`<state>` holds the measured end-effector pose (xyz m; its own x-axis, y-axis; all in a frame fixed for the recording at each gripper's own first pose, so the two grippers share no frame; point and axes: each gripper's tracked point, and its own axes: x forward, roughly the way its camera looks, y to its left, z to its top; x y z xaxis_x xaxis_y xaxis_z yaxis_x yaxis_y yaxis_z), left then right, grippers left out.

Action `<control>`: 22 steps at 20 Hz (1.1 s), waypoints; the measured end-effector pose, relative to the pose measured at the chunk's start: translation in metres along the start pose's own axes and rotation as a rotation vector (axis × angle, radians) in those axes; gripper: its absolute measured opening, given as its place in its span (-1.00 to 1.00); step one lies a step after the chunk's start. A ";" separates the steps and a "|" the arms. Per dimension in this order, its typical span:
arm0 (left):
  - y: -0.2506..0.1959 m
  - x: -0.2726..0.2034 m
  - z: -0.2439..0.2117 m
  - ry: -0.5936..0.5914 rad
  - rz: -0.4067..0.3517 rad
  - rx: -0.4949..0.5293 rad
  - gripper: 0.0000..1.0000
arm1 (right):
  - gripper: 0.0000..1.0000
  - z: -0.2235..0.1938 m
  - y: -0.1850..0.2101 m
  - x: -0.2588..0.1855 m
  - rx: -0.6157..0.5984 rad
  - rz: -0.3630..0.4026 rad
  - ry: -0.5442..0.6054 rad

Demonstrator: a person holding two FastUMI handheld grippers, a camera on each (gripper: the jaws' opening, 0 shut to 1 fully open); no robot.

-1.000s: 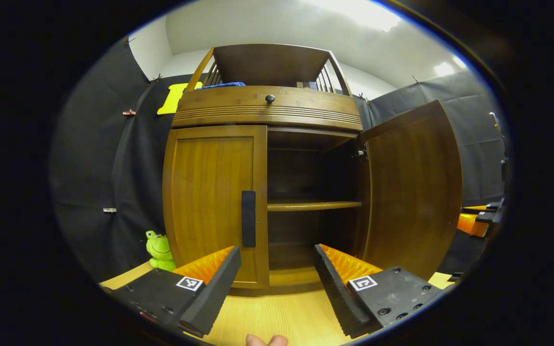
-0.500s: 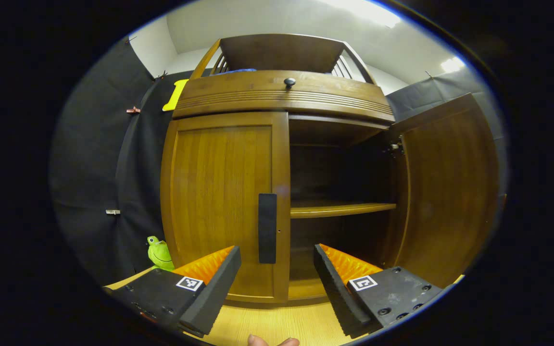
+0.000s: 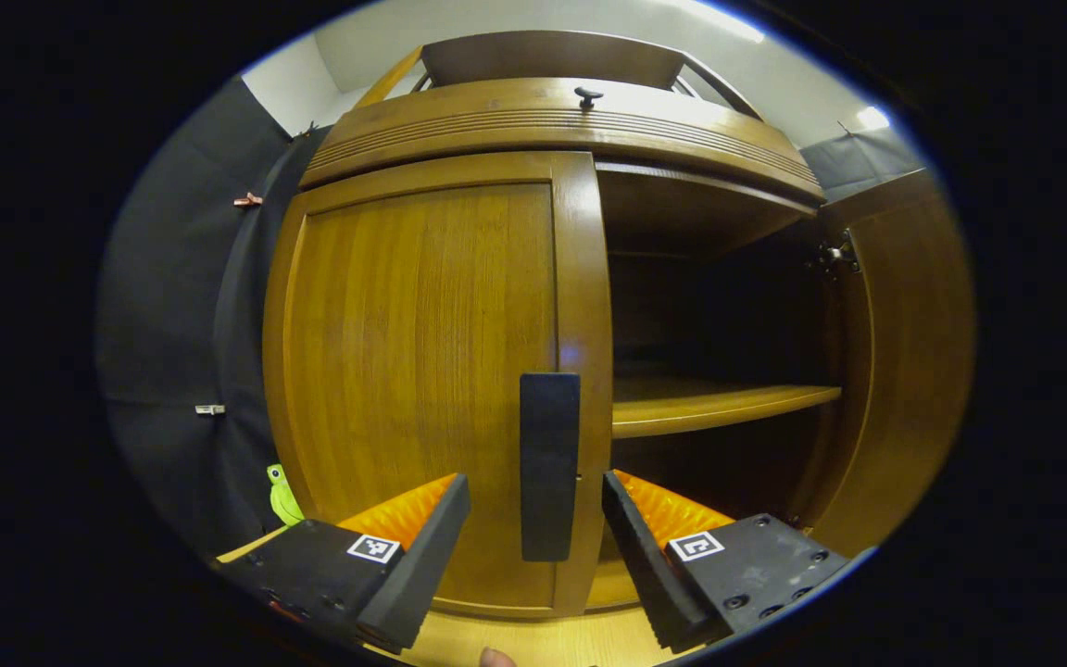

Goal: Open the right door of the double-door shoe cabinet with the right hand, and open the left door with the left hand.

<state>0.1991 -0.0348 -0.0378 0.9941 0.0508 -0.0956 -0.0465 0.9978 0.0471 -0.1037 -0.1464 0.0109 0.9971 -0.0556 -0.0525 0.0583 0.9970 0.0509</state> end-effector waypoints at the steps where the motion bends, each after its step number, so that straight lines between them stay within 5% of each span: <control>1: 0.000 0.006 0.000 0.005 -0.007 -0.014 0.80 | 0.97 0.000 0.002 0.001 -0.002 0.004 0.002; 9: -0.007 0.018 -0.010 0.038 -0.043 -0.014 -0.30 | 0.97 -0.004 0.002 0.005 0.002 -0.006 0.022; 22: 0.019 -0.070 -0.006 0.041 -0.079 0.005 -0.44 | 0.97 -0.005 0.011 0.006 0.027 -0.027 0.017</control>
<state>0.1277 -0.0192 -0.0363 0.9898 -0.0263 -0.1403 0.0326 0.9986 0.0424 -0.0977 -0.1358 0.0065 0.9941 -0.0816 -0.0709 0.0870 0.9933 0.0764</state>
